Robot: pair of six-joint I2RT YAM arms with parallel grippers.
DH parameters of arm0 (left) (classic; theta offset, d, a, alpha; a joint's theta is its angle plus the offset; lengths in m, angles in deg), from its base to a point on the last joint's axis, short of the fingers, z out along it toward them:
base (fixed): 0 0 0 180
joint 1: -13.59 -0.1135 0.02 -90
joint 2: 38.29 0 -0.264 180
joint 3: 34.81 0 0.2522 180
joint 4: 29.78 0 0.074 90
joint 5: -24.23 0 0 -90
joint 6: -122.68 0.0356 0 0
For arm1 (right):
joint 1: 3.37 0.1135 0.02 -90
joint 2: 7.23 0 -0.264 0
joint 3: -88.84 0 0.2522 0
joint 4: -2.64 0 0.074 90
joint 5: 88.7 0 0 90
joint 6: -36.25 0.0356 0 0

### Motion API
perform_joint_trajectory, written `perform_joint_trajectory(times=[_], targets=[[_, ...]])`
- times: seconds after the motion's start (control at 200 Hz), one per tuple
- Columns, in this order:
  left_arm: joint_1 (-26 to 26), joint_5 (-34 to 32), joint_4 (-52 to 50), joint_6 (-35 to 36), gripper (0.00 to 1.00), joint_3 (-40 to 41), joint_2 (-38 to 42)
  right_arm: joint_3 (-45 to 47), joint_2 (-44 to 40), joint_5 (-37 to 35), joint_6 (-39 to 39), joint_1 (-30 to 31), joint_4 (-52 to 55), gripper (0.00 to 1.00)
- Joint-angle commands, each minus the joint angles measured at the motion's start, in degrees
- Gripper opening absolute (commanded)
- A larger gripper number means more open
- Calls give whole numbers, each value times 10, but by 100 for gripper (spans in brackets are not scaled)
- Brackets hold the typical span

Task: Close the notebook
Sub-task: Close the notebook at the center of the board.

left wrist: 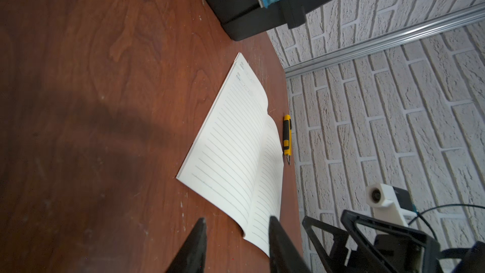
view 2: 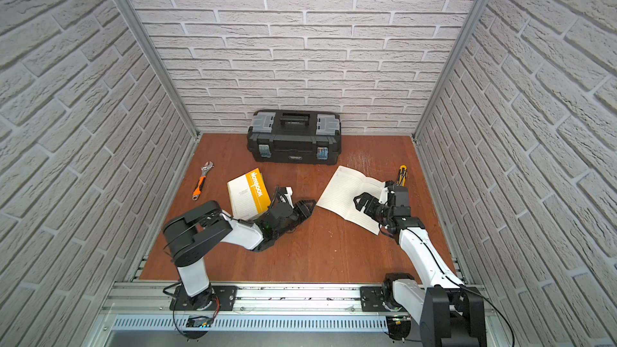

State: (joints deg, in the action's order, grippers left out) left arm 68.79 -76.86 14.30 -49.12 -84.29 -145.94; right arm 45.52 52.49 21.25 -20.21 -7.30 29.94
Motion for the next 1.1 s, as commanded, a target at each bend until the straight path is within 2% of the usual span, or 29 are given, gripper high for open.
perform_joint_trajectory(times=[0.0,0.215,0.56,1.095], targets=[[16,-50,112,-40,38,-6,-28,14,-8,-2,-15,-6,8,100],[24,-46,124,-78,38,-38,-75,34,31,24,-10,-25,-41,100],[57,-80,168,-203,38,-58,-121,25,87,53,-16,-39,-54,100],[63,-74,149,-244,38,-77,-150,31,104,48,-23,-42,-55,100]])
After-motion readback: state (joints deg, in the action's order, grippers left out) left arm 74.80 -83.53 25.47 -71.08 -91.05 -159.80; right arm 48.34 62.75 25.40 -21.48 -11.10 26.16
